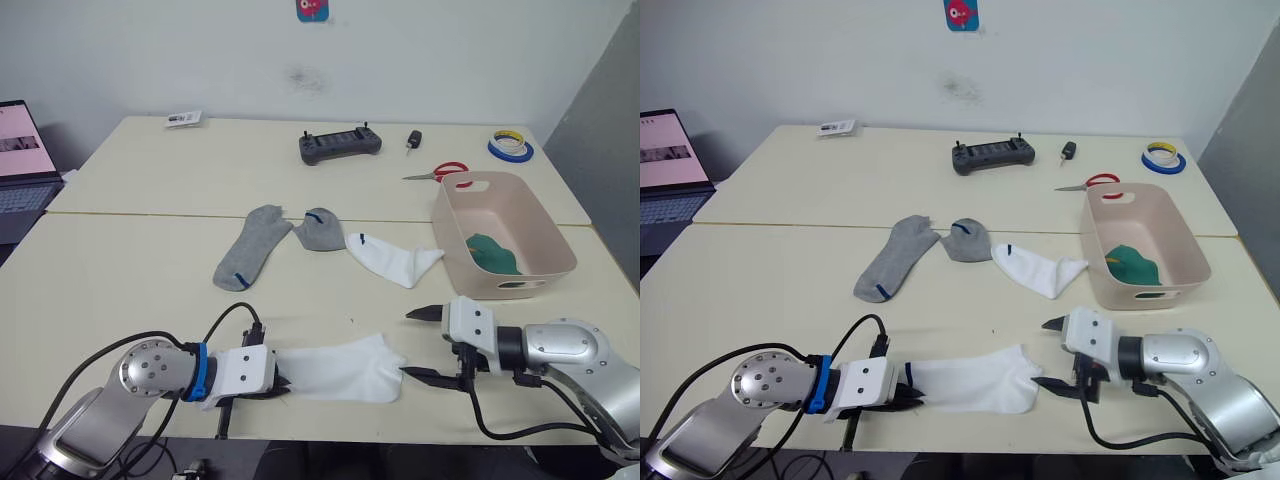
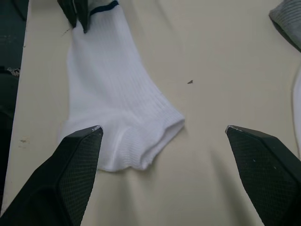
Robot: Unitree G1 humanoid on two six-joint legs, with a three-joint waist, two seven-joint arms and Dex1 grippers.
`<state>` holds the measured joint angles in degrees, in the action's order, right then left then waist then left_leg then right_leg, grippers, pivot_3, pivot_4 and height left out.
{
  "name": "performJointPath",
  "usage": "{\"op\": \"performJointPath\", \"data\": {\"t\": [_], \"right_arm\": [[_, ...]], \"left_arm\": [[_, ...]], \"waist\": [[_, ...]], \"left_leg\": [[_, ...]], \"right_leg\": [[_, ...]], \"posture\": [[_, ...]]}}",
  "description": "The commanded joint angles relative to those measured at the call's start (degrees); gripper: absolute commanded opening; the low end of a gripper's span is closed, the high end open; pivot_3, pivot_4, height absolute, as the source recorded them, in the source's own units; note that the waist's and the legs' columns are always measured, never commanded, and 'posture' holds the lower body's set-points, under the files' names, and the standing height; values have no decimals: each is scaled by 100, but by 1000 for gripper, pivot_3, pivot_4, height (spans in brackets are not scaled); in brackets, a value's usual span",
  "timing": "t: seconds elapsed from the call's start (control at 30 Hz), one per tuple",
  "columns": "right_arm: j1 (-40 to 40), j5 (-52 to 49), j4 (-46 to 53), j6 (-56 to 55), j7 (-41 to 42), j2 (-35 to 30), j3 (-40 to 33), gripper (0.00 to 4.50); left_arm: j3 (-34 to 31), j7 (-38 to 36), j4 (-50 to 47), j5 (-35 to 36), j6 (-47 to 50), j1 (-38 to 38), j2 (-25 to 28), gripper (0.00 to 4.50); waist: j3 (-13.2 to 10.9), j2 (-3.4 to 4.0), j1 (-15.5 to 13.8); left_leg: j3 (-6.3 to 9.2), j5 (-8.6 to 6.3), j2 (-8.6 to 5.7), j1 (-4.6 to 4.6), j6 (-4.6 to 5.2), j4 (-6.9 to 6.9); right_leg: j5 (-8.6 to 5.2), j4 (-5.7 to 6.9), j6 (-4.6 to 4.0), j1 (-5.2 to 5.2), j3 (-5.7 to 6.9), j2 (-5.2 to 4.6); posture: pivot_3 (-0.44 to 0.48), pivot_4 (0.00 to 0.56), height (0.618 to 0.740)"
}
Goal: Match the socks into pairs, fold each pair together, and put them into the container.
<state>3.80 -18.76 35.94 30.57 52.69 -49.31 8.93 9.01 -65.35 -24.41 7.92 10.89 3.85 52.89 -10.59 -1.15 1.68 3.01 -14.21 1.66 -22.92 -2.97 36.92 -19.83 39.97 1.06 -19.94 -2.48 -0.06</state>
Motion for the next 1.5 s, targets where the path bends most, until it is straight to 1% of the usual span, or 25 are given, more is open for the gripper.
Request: {"op": "performJointPath", "data": {"t": [0.03,0.07,0.1,0.13,0.23,0.27,0.37,0.43,0.5,0.6,0.8,0.9,0.93,0.97,1.0,1.07,1.13,1.2,1.23,1.3,1.37,1.43,1.5], "right_arm": [[89,49,216,-111,26,-11,15,4500],[93,53,222,-107,24,-9,25,4500],[103,58,228,-97,18,-3,35,4500],[109,62,232,-89,14,2,42,4500],[106,59,281,-57,-36,42,54,4500],[96,51,307,-45,-62,64,50,4500],[90,25,354,-3,-140,158,40,4500],[91,24,367,12,-173,206,30,4500],[103,11,376,39,-222,269,29,4500],[145,3,386,75,-268,344,58,4500],[230,11,392,127,-322,431,109,4500],[288,40,382,135,-388,499,95,4500],[300,35,375,152,-421,518,60,4500],[306,19,364,169,-451,532,5,4500],[310,5,357,181,-472,538,-30,4500],[299,-51,354,225,-534,537,-170,4500],[271,-98,365,272,-601,528,-323,4500],[194,-77,397,333,-717,485,-491,4500],[153,-67,413,366,-789,488,-577,4500],[89,-82,442,457,-927,523,-710,4500],[45,29,414,679,-1372,743,-775,4500],[112,283,338,870,-1901,1034,-632,4500],[183,468,322,960,-2164,1212,-484,4500]], "left_arm": [[-121,65,62,231,203,-48,-101,23],[-143,69,63,224,153,-54,-99,466],[-164,64,91,191,16,-52,-85,651],[-178,66,112,172,-80,-48,-75,958],[-507,237,213,381,-276,-34,-212,1894],[-701,294,264,521,-295,-48,-269,2204],[-1339,284,341,1191,153,-24,-305,3141],[-1622,331,432,1347,353,35,-272,3141],[-1825,321,521,1420,360,94,-272,3141],[-1998,273,505,1629,545,185,-270,3141],[-1958,292,561,1589,392,305,-333,3141],[-1911,540,699,1450,235,268,-515,3141],[-1939,629,758,1429,187,230,-586,2772],[-1970,688,794,1430,169,206,-641,2585],[-1988,714,812,1430,160,195,-675,2278],[-2082,718,731,1608,283,228,-714,1596],[-2200,744,641,1810,396,275,-742,1016],[-2377,895,582,1882,444,276,-770,330],[-2463,940,548,1931,498,288,-772,76],[-2569,964,463,2014,592,342,-744,33],[-2623,1056,290,2101,728,356,-760,33],[-2612,1198,98,2245,928,217,-808,33],[-2602,1249,-6,2402,1083,110,-833,33]], "waist": [[0,0,-1],[0,0,-4],[0,0,-4],[0,0,-4],[0,0,-3],[0,-1,-3],[0,-1,-2],[0,-1,-1],[0,-1,0],[0,-1,-1],[0,-1,-3],[0,-1,-2],[0,-1,-3],[0,-1,-3],[0,-1,-3],[0,-2,-2],[0,-2,-2],[0,-2,-3],[0,-2,-5],[0,-2,-3],[0,-2,-2],[3,-8,-1],[3,-7,-3]], "left_leg": [[-1,0,-1,0,0,0],[0,0,-1,0,0,1],[1,0,-1,-1,0,2],[2,0,0,-1,0,2],[2,0,1,-1,0,1],[3,0,2,-1,0,1],[4,0,3,-2,0,1],[4,0,3,-1,0,0],[3,0,2,-1,0,1],[4,0,2,-1,0,1],[4,0,2,-1,0,1],[3,0,2,-1,0,0],[4,0,2,-1,0,0],[4,0,2,-1,0,1],[4,0,2,-1,0,1],[4,0,2,-2,0,1],[4,0,2,-2,-1,0],[4,0,2,-1,0,0],[5,0,2,-1,-1,0],[6,0,2,-1,-1,0],[2,0,1,-1,-1,0],[6,0,3,-1,-1,-1],[5,1,1,-1,-2,-1]], "right_leg": [[0,0,0,0,0,0],[0,0,0,0,1,0],[0,0,0,0,2,-1],[0,0,0,0,1,-1],[0,0,0,-1,1,-1],[0,0,0,-1,2,-1],[0,0,0,-2,3,-2],[0,0,0,-2,3,-2],[0,0,0,-2,3,-2],[0,0,0,-2,3,-4],[0,0,0,-2,3,-6],[0,0,0,-2,2,-6],[0,1,0,-2,3,-6],[0,0,0,-1,3,-6],[0,1,0,-1,3,-6],[0,0,0,-2,3,-6],[0,0,0,-2,2,-7],[0,1,-1,-2,3,-7],[0,1,-1,-1,4,-7],[0,1,-1,-1,4,-7],[0,0,0,-2,1,-9],[0,1,-1,-1,3,-7],[0,3,0,-2,2,-8]], "posture": [[0,150,737],[0,150,737],[0,150,737],[0,150,737],[0,150,737],[0,150,737],[0,150,737],[0,150,737],[0,150,737],[0,150,737],[0,150,737],[0,150,737],[0,150,737],[0,150,737],[0,150,737],[0,150,737],[0,150,737],[0,150,737],[0,150,737],[0,150,737],[0,150,737],[0,150,737],[0,150,737]]}}
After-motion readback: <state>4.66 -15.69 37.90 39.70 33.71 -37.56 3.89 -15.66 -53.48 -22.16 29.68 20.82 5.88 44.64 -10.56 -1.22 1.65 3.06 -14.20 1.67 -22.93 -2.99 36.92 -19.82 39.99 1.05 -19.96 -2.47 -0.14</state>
